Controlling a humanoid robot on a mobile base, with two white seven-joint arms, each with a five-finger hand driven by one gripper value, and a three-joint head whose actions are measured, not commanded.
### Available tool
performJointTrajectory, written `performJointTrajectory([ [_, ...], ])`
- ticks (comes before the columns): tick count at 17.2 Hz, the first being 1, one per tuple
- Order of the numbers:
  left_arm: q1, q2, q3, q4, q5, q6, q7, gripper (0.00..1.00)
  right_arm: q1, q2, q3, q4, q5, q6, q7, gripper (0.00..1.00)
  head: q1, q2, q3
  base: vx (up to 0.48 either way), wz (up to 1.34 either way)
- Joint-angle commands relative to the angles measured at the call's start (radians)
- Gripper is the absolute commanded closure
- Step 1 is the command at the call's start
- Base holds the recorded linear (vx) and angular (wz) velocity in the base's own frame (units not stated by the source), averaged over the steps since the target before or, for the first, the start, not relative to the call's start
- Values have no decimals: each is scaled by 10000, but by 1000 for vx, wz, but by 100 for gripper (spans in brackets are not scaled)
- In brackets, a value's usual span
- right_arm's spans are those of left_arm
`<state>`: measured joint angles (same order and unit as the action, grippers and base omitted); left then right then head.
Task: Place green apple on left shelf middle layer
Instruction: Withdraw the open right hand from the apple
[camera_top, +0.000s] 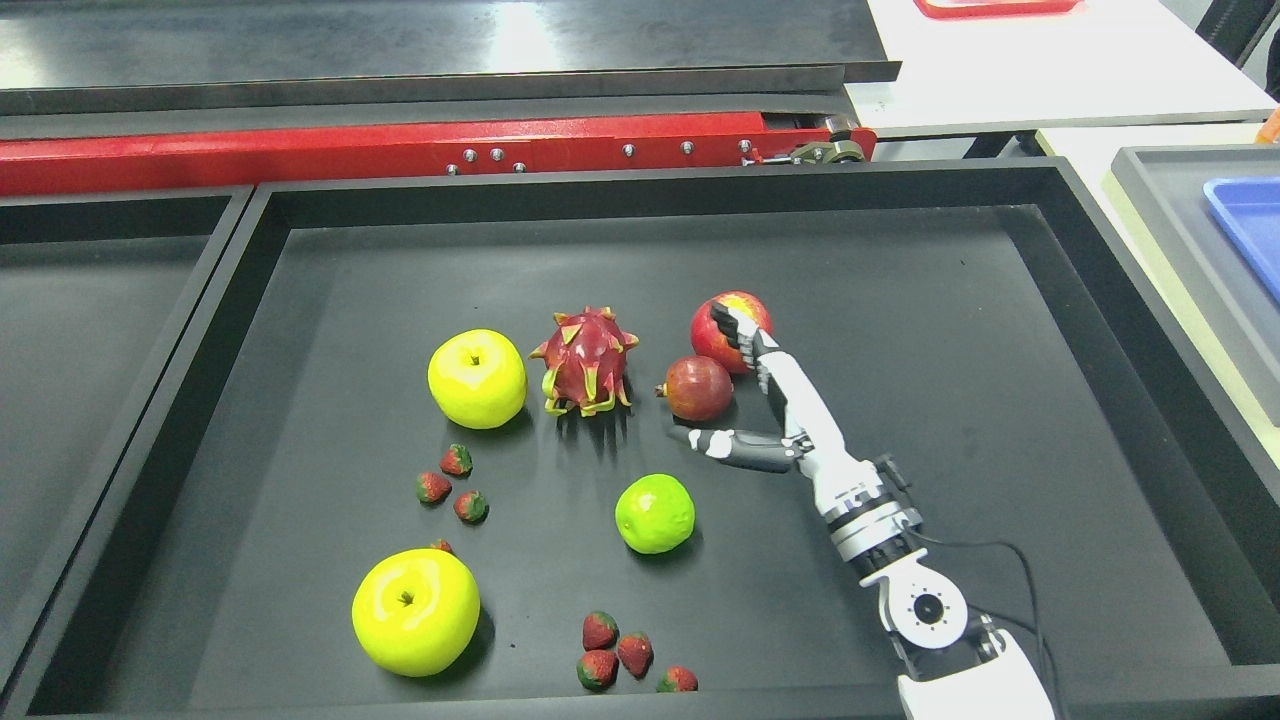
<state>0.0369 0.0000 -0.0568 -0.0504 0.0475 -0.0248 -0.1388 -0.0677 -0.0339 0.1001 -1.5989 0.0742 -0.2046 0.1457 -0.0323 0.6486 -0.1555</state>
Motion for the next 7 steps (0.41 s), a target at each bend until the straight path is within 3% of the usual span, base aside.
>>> performJointTrajectory([
  [1,-1,175,0,-2,0,3,-7,0,508,165,-1615,5,-1555,52,-107,0,0,0,0,0,0],
  [7,-1,175,0,-2,0,-12,8,0,508,165,-1446,5,-1586,82,-61,0,0,0,0,0,0],
])
